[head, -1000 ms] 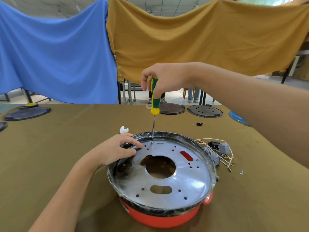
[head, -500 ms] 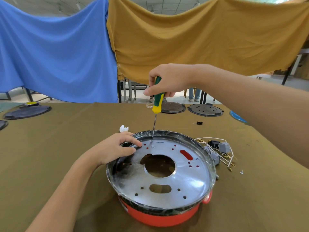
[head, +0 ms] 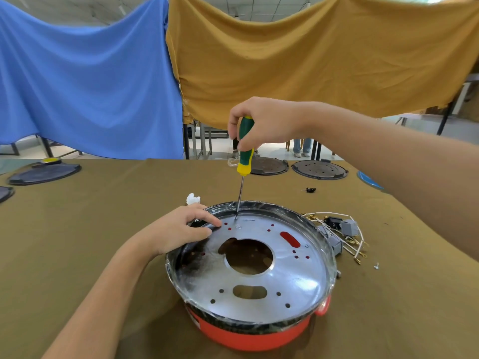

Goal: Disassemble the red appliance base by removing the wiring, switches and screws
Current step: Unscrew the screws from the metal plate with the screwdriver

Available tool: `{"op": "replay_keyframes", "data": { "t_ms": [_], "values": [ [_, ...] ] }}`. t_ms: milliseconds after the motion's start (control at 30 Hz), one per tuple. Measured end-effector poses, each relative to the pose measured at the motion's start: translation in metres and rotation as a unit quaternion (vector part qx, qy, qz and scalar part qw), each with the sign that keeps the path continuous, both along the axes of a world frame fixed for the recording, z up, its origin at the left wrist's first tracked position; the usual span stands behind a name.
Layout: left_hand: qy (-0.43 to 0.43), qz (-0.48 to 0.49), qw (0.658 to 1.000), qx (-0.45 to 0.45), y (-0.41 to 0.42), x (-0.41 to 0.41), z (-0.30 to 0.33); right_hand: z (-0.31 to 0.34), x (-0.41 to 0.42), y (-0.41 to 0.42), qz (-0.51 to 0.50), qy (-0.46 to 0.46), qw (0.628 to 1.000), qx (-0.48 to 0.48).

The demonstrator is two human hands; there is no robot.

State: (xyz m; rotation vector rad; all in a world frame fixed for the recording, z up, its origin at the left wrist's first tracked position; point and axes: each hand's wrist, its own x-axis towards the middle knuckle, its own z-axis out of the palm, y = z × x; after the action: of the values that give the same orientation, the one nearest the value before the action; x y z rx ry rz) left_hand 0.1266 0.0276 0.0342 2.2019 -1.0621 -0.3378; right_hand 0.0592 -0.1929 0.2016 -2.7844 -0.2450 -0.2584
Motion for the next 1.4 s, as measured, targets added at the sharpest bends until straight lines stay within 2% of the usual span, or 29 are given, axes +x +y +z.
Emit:
{"op": "replay_keyframes", "data": {
  "t_ms": [67, 233, 433, 733, 900, 1000, 1100, 1233, 1400],
  "values": [
    [0.001, 0.000, 1.000, -0.002, 0.000, -0.001, 0.000, 0.000, -0.001, -0.001, 0.003, 0.012, 1.000, 0.023],
    [-0.003, 0.000, 1.000, 0.002, 0.000, 0.000, 0.000, -0.001, 0.000, -0.002, -0.037, 0.007, 0.999, -0.035],
    [-0.001, 0.002, 1.000, 0.007, -0.001, 0.000, 0.000, 0.000, -0.014, -0.008, 0.008, 0.008, 0.999, 0.042],
    [-0.009, -0.006, 1.000, 0.003, -0.002, 0.003, -0.002, -0.006, -0.033, -0.027, -0.025, -0.025, 0.995, 0.096],
    [-0.004, -0.010, 1.000, -0.003, -0.001, 0.002, -0.001, -0.016, -0.041, -0.041, -0.036, -0.040, 0.976, 0.210],
    [-0.007, 0.014, 0.999, -0.045, -0.002, -0.001, 0.000, -0.043, -0.044, -0.056, -0.052, -0.060, 0.931, 0.356],
    [0.066, 0.053, 0.989, -0.124, -0.001, -0.002, 0.003, -0.083, -0.046, -0.064, -0.090, -0.077, 0.846, 0.520],
    [0.052, 0.068, 0.973, -0.216, 0.000, -0.001, 0.005, -0.127, -0.047, -0.062, -0.139, -0.095, 0.763, 0.624],
    [-0.003, 0.092, 0.954, -0.286, -0.004, -0.002, 0.004, -0.147, -0.046, -0.054, -0.128, -0.117, 0.708, 0.684]
  ]
}}
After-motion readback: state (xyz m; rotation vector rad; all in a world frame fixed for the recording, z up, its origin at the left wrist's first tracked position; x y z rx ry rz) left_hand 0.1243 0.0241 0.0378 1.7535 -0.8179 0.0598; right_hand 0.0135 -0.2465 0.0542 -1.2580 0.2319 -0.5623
